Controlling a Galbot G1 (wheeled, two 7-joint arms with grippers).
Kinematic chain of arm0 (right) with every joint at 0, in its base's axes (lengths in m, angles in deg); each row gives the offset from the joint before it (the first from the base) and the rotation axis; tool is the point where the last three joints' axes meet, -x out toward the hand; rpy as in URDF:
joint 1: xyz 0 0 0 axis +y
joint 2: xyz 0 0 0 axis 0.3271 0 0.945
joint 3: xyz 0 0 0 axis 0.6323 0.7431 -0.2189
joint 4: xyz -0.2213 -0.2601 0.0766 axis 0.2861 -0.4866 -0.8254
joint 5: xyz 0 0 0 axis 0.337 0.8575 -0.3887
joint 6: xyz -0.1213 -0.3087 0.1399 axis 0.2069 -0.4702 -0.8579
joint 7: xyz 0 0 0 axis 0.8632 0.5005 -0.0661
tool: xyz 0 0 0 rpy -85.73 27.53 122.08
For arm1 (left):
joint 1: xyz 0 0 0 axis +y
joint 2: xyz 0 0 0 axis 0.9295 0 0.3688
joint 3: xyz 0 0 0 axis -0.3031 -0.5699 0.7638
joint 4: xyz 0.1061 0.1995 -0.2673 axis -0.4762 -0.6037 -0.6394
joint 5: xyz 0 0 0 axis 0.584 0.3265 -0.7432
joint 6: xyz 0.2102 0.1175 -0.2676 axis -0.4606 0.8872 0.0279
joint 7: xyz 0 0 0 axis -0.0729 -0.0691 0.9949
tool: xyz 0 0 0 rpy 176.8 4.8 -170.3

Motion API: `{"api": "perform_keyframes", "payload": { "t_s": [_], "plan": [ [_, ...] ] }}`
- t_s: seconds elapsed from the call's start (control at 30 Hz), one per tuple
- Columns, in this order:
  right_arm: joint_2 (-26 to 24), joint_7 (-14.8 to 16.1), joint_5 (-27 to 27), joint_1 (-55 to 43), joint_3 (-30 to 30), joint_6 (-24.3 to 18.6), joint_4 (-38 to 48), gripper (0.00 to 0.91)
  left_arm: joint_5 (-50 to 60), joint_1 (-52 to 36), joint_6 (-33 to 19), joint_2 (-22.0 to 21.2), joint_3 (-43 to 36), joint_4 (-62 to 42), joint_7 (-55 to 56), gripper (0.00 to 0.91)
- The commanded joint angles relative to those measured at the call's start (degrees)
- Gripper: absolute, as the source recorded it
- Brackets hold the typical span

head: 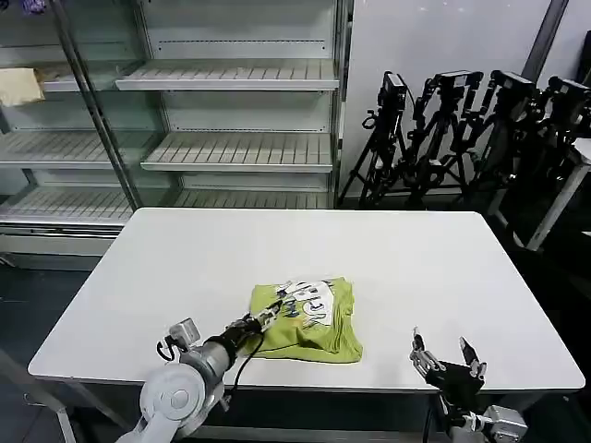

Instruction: Fold and organize the clothes.

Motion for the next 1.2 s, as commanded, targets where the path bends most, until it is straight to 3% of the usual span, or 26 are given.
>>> {"api": "perform_keyframes", "payload": {
  "t_s": [0.03, 0.57, 0.8, 0.97, 1.2],
  "plan": [
    [1.22, -0.04, 0.49, 0.90, -0.33, -0.03, -1.24, 0.907, -3.02, -0.35, -1.36, 0.59, -0.48, -1.58, -1.25, 0.020],
    [1.15, -0.35, 0.97, 1.88, -1.44, 0.51, -3.36, 0.907, -8.49, -0.39, -2.10, -0.97, 1.59, -1.35, -1.25, 0.010],
    [1.53, -0.40, 1.05, 1.98, -1.40, 0.55, -3.48, 0.907, -11.95, 0.72, -2.14, -0.86, 5.99, 1.48, -0.91, 0.020],
    [1.45, -0.31, 0.91, 1.24, -1.35, 0.48, -2.97, 0.907, -10.94, 2.96, -1.51, 4.22, 13.13, 4.23, -1.29, 0.010],
    [0.56, -0.25, 0.50, -2.21, -0.04, 0.48, -0.49, 0.907, 6.88, 7.90, -0.28, 19.77, 28.67, 5.11, -11.02, 0.020]
  ]
}}
